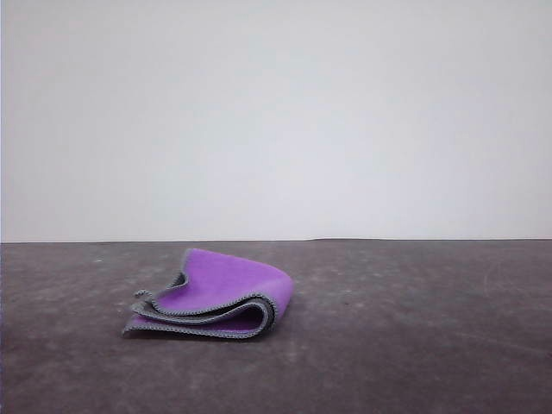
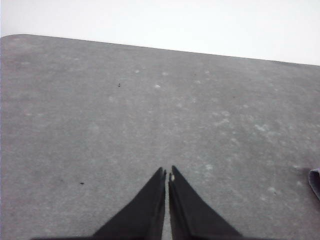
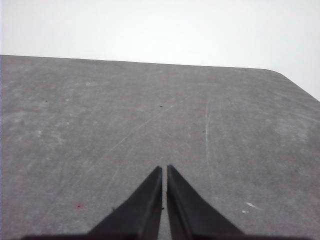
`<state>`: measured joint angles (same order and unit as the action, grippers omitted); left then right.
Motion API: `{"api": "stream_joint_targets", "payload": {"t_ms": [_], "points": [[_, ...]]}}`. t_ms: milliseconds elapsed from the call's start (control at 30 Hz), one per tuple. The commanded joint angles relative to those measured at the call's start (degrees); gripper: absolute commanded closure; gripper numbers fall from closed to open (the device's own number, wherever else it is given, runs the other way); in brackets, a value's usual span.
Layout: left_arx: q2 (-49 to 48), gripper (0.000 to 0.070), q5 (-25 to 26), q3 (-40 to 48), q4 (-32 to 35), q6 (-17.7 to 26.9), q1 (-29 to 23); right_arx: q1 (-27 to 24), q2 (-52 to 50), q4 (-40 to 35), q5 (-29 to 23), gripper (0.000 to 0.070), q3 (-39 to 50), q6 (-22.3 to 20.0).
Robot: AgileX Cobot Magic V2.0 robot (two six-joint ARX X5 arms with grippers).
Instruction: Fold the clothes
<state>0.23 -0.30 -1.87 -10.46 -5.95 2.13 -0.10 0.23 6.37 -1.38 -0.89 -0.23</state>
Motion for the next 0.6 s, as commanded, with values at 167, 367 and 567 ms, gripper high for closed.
{"api": "stream_joint_targets", "payload": {"t_ms": [167, 367, 567], "points": [[-0.04, 0.0700, -0.17, 1.16, -0.22, 0.52, 0.00, -0.09, -0.02, -0.76, -0.16, 0.0685, 0.15, 0.22], [-0.04, 0.0700, -0.17, 1.16, -0.22, 0.52, 0.00, -0.09, -0.02, -0.76, -0.16, 0.0685, 0.15, 0.22], [-0.04, 0.0700, -0.17, 1.16, -0.22, 0.52, 0.00, -0.09, -0.02, -0.76, -0.16, 0.0685, 0.15, 0.22]]}}
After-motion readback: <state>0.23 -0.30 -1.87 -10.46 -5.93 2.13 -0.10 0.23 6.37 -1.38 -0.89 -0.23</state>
